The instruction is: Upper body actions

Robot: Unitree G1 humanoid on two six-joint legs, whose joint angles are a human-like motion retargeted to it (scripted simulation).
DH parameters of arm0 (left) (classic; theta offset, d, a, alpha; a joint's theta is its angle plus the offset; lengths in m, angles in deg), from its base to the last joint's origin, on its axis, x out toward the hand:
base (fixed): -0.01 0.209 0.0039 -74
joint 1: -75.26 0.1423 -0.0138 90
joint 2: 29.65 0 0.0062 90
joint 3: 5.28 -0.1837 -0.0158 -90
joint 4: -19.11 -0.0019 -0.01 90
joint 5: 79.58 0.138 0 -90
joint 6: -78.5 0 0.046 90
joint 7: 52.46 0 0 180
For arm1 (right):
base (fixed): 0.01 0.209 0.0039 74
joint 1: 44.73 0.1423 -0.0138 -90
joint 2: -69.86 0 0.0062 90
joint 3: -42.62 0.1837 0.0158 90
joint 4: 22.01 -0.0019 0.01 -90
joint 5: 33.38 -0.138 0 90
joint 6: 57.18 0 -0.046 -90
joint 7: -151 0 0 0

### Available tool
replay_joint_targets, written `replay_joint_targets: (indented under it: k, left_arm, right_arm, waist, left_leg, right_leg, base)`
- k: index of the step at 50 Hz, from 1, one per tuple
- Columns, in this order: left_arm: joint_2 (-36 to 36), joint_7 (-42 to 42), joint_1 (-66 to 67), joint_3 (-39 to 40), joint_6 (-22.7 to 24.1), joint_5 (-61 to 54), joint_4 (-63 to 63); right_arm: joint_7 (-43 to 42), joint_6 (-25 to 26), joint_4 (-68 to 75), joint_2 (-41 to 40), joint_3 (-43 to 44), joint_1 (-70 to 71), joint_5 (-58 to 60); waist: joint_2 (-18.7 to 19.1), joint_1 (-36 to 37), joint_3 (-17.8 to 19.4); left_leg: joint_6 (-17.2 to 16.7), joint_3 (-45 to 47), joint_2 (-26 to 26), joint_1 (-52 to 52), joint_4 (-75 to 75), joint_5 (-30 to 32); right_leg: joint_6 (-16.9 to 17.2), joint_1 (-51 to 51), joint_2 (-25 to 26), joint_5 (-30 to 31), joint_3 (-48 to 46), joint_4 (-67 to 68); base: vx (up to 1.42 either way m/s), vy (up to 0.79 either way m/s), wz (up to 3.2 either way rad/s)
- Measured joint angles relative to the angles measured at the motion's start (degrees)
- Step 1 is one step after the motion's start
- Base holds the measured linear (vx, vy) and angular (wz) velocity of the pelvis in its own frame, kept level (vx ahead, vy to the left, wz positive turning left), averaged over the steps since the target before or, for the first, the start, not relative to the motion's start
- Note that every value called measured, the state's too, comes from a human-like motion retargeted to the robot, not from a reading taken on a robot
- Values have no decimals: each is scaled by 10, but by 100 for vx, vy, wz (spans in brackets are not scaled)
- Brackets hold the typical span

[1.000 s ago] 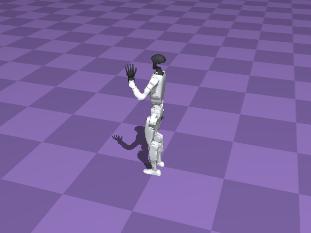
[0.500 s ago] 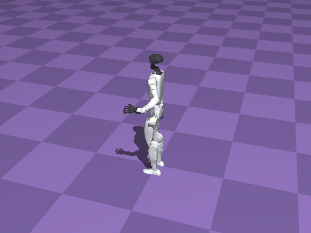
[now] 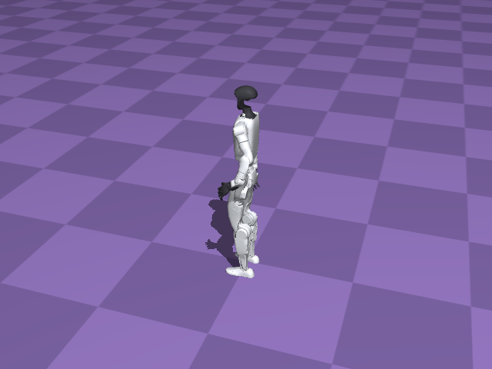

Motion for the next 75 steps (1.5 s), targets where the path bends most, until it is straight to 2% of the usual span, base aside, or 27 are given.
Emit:
replay_joint_targets:
  k: [5,11,15,18,22,28,35,42,47,57,68,75]
  left_arm:
    - [17,-18,-11,-4,-12,31,-35]
    - [-7,-13,-20,-9,7,36,-20]
    - [-21,-43,-29,-14,-1,39,-26]
    - [-15,-44,-42,-15,-32,45,-57]
    - [9,-9,-77,-9,-98,70,-131]
    - [42,7,-120,-7,-159,74,-252]
    - [75,14,-164,6,-217,44,-368]
    - [103,77,-181,17,-259,-35,-417]
    - [109,114,-182,8,-263,-23,-412]
    - [93,146,-190,5,-263,22,-409]
    - [95,138,-182,8,-259,15,-412]
    - [99,125,-141,13,-245,38,-327]
  right_arm:
    - [0,-2,2,-2,3,-4,-9]
    - [0,-2,1,1,4,-5,-10]
    - [2,-2,1,1,5,-6,-12]
    - [1,-2,1,-2,8,-7,-14]
    - [2,-2,1,-4,11,-6,-16]
    - [2,-2,3,-9,9,-5,-16]
    - [1,-2,4,-14,6,-1,-16]
    - [1,-2,6,-18,4,2,-21]
    - [0,-1,8,-20,-1,4,-20]
    - [-1,-1,9,-23,-2,4,-23]
    - [1,0,10,-24,-2,4,-24]
    - [-1,0,10,-21,-3,4,-21]
  waist:
    - [-1,-1,-2]
    - [3,-3,-3]
    - [4,-4,-5]
    - [3,-4,-6]
    - [1,-4,-6]
    - [-3,-8,-6]
    - [-7,-14,-4]
    - [-11,-19,-3]
    - [-9,-18,-1]
    - [-16,-27,-3]
    - [-16,-27,-3]
    - [-22,-9,1]
  left_leg:
    - [0,2,0,2,0,-1]
    - [0,4,2,3,0,-1]
    - [0,5,3,3,0,-1]
    - [0,5,2,3,0,-1]
    - [0,5,1,1,0,0]
    - [1,4,0,1,0,1]
    - [1,5,0,2,0,1]
    - [1,8,1,2,0,1]
    - [12,16,-3,4,-1,1]
    - [3,13,3,3,0,1]
    - [3,15,3,4,0,0]
    - [-8,31,9,-12,13,4]
  right_leg:
    - [-1,1,1,1,4,-1]
    - [-2,0,4,2,7,0]
    - [-2,0,4,2,7,-1]
    - [-2,0,4,2,7,-1]
    - [-3,-2,3,2,7,0]
    - [-3,-1,3,3,5,-1]
    - [-3,-2,3,4,7,-1]
    - [-3,-2,5,5,11,-1]
    - [-5,-3,12,7,17,-2]
    - [-3,-4,8,7,17,-1]
    - [-5,-2,8,6,19,-2]
    - [-4,-4,3,8,37,-1]
  base:
    - [0,0,0]
    - [0,0,0]
    - [0,0,0]
    - [0,0,0]
    - [0,0,0]
    - [0,0,0]
    - [0,0,0]
    - [0,0,0]
    - [0,0,-4]
    - [0,0,2]
    - [0,0,0]
    - [1,0,-13]
